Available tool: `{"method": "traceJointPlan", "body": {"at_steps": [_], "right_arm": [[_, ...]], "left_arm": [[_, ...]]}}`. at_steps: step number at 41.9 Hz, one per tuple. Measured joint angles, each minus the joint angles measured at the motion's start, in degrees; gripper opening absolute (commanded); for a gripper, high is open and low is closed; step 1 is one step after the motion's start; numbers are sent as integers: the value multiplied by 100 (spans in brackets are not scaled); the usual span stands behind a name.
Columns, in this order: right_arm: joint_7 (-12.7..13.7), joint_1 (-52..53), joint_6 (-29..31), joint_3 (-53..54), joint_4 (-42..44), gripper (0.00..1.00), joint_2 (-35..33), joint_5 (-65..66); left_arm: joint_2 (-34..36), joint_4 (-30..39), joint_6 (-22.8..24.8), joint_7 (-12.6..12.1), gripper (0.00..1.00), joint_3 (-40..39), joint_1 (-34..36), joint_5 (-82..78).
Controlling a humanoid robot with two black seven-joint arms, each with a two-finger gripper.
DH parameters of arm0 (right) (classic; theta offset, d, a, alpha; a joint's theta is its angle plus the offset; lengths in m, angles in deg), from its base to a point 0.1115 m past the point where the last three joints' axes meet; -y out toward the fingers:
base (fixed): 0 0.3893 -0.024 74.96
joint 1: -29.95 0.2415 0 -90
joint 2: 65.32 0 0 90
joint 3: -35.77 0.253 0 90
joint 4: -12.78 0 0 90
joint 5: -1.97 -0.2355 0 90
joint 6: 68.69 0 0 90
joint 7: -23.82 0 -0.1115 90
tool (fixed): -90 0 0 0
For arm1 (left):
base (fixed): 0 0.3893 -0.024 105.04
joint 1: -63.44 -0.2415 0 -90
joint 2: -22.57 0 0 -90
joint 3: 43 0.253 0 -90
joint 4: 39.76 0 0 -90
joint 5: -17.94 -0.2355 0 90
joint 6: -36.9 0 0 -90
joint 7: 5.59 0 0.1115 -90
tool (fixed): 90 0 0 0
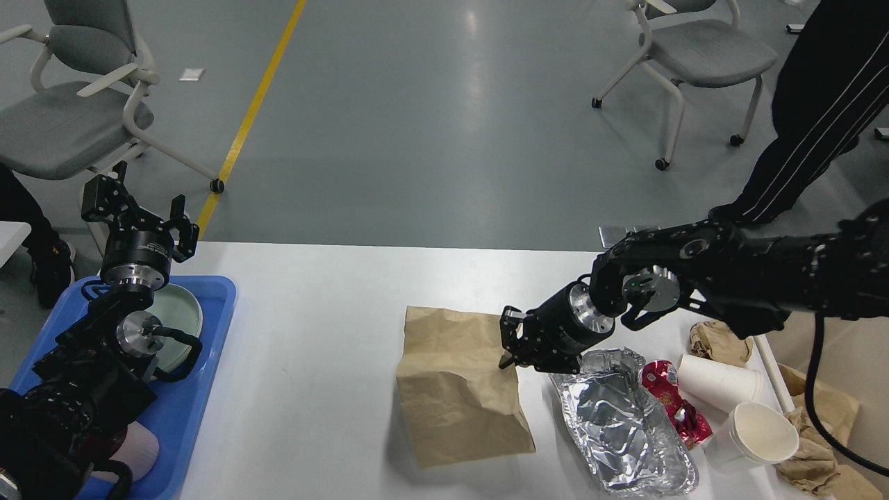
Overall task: Tidy desktop
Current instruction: 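Grasp the paper bag and lift it toward the white bin, then release the bag into the bin and raise the right gripper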
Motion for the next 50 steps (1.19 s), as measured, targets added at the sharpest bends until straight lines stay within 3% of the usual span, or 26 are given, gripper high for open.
{"method": "traceJointPlan", "body": {"at_steps": [14,24,33,44,50], "right_arm": [[62,1857,103,229,-531,0,-1628,102],[64,2370,62,118,54,0,-2676,329],[60,1121,-262,111,1366,0,-3314,568],[51,-1408,-1625,105,2521,0,-3540,582],[39,-2427,-2211,113,2686,93,-3493,580]], "left_arm": [[0,2,0,0,97,0,0,2],[0,2,0,0,97,0,0,1],[0,2,0,0,97,0,0,1],[0,2,0,0,97,0,2,-1],[0,2,0,0,97,0,1,-1]]}}
